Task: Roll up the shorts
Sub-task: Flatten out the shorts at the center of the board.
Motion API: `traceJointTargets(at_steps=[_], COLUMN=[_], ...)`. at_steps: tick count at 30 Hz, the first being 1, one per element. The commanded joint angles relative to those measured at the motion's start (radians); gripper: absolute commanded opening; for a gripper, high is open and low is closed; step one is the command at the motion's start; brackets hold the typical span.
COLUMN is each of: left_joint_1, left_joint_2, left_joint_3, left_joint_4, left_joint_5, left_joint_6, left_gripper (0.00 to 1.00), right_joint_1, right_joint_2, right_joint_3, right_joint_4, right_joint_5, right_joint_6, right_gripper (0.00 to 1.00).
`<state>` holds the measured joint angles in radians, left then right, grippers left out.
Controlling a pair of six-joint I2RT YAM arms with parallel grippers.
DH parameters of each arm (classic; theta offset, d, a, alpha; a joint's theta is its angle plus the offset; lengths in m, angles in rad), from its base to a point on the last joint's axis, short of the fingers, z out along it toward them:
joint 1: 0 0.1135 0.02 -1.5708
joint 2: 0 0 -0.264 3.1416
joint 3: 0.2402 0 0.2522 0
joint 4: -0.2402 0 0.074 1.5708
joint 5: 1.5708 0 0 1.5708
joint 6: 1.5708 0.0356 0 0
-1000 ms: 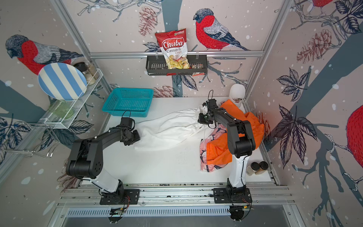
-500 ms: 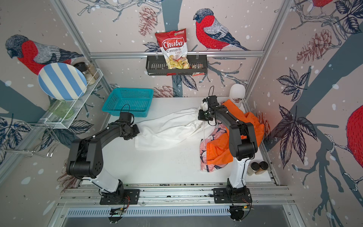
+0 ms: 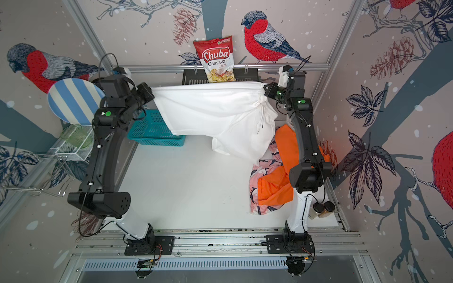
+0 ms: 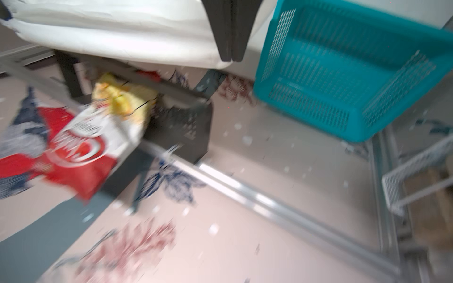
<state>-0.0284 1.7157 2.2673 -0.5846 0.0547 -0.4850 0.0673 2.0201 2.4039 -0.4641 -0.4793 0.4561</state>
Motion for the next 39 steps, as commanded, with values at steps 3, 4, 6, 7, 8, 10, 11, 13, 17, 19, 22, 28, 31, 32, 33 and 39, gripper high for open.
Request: traceJointTargets(at_steps=[3, 4, 6, 7, 8, 10, 11, 13, 17, 19, 22, 28, 31, 32, 33, 39], left_joint_1=[0.016, 0.018, 0.017, 0.017, 0.017, 0.017, 0.017, 0.017, 0.017, 0.018, 0.017, 0.016, 0.017, 0.018, 0.017, 0.018], left_joint_2=[0.029, 0.004, -0.065, -0.108, -0.164, -0.270, -0.328, -0.425, -0.572, -0.604, -0.589, -0.421, -0.313, -0.275, -0.235, 0.018], left_joint_3=[0.289, 0.282, 0.229, 0.182, 0.127, 0.026, -0.033, -0.106, -0.196, -0.199, -0.148, -0.038, -0.040, -0.043, -0.048, -0.049], left_joint_4=[-0.028, -0.011, 0.023, 0.046, 0.069, 0.106, 0.125, 0.138, 0.123, 0.116, 0.102, 0.096, 0.113, 0.115, 0.115, 0.139], left_joint_5=[-0.068, -0.068, -0.073, -0.077, -0.084, -0.110, -0.129, -0.173, -0.276, -0.311, -0.343, -0.338, -0.311, -0.299, -0.287, -0.187], left_joint_6=[-0.048, -0.057, -0.069, -0.073, -0.079, -0.085, -0.085, -0.083, -0.070, -0.061, -0.041, -0.035, -0.051, -0.055, -0.062, -0.083], left_gripper=[0.00, 0.00, 0.00, 0.00, 0.00, 0.00, 0.00, 0.00, 0.00, 0.00, 0.00, 0.00, 0.00, 0.00, 0.00, 0.00], right_joint_1=[-0.079, -0.085, -0.083, -0.078, -0.070, -0.044, -0.027, 0.011, 0.092, 0.136, 0.205, 0.264, 0.262, 0.260, 0.257, 0.160], right_joint_2=[-0.111, -0.134, -0.178, -0.208, -0.251, -0.353, -0.415, -0.531, -0.710, -0.760, -0.803, -0.800, -0.772, -0.737, -0.721, -0.561], right_joint_3=[-0.066, -0.085, -0.110, -0.135, -0.172, -0.286, -0.362, -0.489, -0.649, -0.670, -0.676, -0.730, -0.801, -0.827, -0.853, -1.078], right_joint_4=[0.352, 0.384, 0.397, 0.392, 0.389, 0.388, 0.391, 0.390, 0.341, 0.310, 0.280, 0.269, 0.266, 0.266, 0.280, 0.546], right_joint_5=[-0.039, -0.061, -0.101, -0.122, -0.139, -0.145, -0.136, -0.109, -0.046, -0.018, -0.013, 0.035, 0.091, 0.113, 0.122, 0.146], right_joint_6=[0.225, 0.242, 0.240, 0.232, 0.219, 0.189, 0.167, 0.130, 0.101, 0.106, 0.126, 0.221, 0.269, 0.278, 0.284, 0.373], right_gripper=[0.00, 0.00, 0.00, 0.00, 0.00, 0.00, 0.00, 0.00, 0.00, 0.00, 0.00, 0.00, 0.00, 0.00, 0.00, 0.00])
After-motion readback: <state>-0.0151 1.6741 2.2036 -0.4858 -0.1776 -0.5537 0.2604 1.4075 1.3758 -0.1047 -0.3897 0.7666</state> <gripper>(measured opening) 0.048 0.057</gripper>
